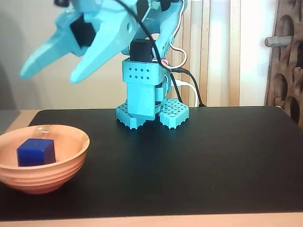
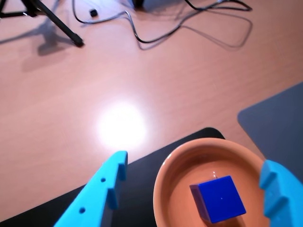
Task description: Place the blue cube in the orange bowl.
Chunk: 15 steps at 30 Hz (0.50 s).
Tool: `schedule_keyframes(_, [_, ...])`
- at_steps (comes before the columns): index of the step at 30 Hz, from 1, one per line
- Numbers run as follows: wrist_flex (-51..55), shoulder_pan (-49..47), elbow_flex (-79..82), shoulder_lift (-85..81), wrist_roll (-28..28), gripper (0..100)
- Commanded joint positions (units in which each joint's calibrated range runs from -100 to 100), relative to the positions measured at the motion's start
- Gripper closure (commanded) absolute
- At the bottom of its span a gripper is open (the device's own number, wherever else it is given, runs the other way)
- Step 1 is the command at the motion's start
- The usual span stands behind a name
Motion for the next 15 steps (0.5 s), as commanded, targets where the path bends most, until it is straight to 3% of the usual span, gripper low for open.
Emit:
schedule_keyframes(1, [0.39, -7.44, -0.61, -4.49, -0.27, 68])
schedule_keyframes(15, [8.76, -28.60, -1.16, -7.64, -1.26, 68])
